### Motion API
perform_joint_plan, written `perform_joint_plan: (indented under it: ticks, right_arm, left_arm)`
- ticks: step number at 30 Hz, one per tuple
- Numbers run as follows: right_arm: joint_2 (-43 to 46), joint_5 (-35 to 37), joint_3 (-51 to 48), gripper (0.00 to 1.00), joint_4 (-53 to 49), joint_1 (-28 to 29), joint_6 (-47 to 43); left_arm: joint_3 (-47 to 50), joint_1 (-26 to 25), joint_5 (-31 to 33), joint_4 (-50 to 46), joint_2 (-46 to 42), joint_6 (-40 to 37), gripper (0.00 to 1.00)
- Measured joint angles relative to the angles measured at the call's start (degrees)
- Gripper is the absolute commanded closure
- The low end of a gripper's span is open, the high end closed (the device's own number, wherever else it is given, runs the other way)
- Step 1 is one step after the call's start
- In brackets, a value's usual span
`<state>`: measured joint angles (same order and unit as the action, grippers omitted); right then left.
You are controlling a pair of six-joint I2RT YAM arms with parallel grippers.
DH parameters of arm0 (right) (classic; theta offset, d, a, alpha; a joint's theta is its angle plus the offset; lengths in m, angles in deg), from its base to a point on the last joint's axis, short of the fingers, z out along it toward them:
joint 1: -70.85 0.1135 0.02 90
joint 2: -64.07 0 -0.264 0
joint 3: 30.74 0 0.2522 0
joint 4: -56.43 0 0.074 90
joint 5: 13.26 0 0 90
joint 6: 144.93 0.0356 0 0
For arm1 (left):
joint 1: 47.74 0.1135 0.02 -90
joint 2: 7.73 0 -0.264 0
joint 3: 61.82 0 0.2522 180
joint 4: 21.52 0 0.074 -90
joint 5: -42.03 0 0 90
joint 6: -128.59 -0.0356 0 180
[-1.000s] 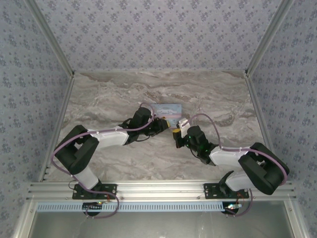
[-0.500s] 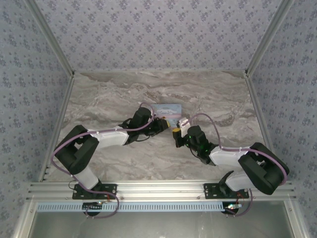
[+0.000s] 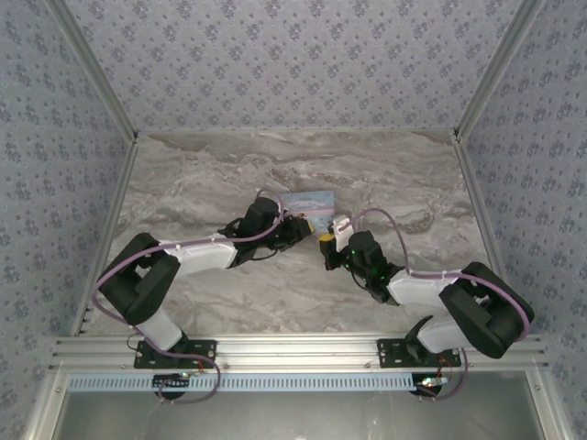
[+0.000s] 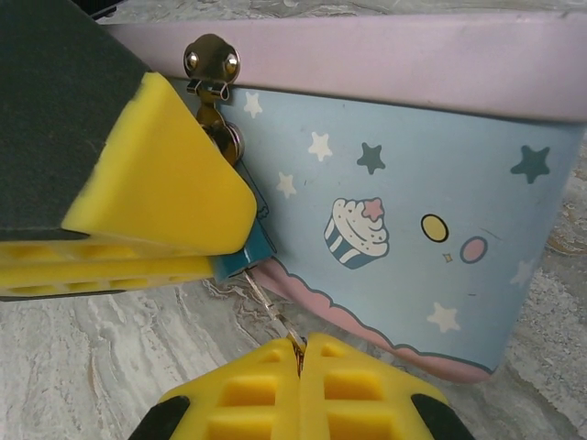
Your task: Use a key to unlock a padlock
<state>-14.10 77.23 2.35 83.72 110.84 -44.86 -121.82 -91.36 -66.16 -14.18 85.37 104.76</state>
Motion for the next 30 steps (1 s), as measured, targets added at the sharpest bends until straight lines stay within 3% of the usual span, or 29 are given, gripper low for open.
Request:
perform_joint_plan:
  ticks: [30]
  right_arm:
    - [-3.43, -8.85, 1.42, 1.0, 2.01, -3.76, 0.94]
  left_arm:
    - [-0.11, 0.17, 1.29, -0.39, -0.11, 0.39, 0.79]
